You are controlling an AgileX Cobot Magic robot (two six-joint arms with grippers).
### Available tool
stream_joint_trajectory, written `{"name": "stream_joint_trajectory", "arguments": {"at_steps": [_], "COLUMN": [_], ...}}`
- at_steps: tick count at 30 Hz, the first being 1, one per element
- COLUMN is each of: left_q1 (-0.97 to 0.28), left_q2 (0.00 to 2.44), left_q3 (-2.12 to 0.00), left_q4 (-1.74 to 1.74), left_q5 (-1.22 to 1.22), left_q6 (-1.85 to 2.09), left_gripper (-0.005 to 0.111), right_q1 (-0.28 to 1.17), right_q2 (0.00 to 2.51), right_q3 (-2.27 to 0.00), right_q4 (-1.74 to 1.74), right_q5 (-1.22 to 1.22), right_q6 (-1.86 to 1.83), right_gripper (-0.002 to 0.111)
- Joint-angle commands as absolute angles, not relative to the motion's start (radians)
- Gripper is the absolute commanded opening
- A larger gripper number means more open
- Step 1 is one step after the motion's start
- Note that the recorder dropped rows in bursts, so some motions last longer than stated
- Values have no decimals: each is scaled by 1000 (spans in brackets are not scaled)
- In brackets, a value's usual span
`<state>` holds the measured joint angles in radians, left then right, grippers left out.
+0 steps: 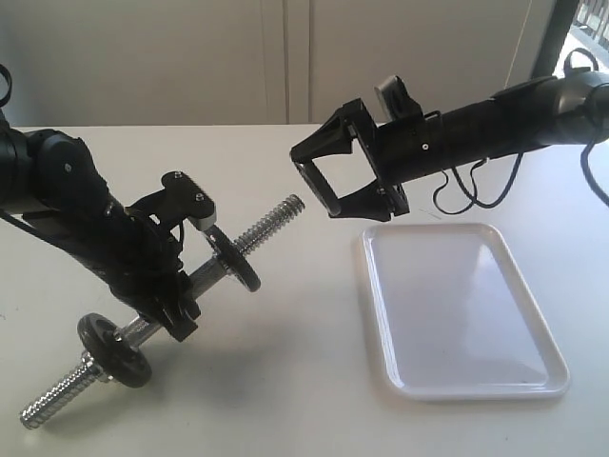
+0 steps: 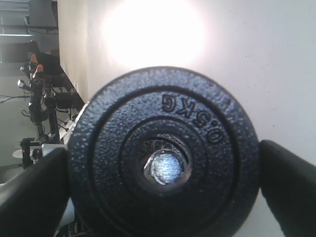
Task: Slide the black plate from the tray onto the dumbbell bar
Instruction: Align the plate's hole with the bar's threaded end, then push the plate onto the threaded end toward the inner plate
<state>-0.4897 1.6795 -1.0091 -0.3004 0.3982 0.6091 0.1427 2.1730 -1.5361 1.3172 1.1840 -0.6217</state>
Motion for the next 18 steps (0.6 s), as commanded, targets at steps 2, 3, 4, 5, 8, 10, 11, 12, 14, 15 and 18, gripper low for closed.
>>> {"name": "stream_joint_trajectory", "arguments": {"at_steps": [2,3,4,5,8,10,11,12,14,15,18], "left_q1": [-494,-494,-494,-494,-494,-494,-494,-494,-494,-494,-494], "left_q2": [1618,1618,1618,1618,1618,1618,1618,1618,1618,1618,1618], "left_q3": [-1037,-1037,-1037,-1037,-1037,-1037,-1037,-1037,-1037,-1037,-1037], "left_q4": [-362,-362,-362,-362,-362,-362,-362,-362,-362,-362,-362], "left_q5": [348,348,348,348,348,348,348,348,348,348,348], "left_q6": [609,609,609,609,609,609,609,609,609,609,609], "left_gripper": [0,0,0,0,0,0,0,0,0,0,0], "right_q1": [169,171,173,173,173,173,173,173,173,173,173], "right_q2": [2158,2158,2158,2158,2158,2158,2158,2158,2159,2160,2171], "right_q3": [-1546,-1546,-1546,-1546,-1546,-1546,-1546,-1546,-1546,-1546,-1546], "right_q4": [1368,1368,1368,1364,1360,1356,1356,1354,1345,1335,1333], "right_q5": [1221,1221,1221,1221,1221,1221,1221,1221,1221,1221,1221], "right_q6": [-621,-621,-621,-621,-621,-621,-621,-621,-621,-621,-619], "right_gripper": [0,0,0,0,0,0,0,0,0,0,0]}}
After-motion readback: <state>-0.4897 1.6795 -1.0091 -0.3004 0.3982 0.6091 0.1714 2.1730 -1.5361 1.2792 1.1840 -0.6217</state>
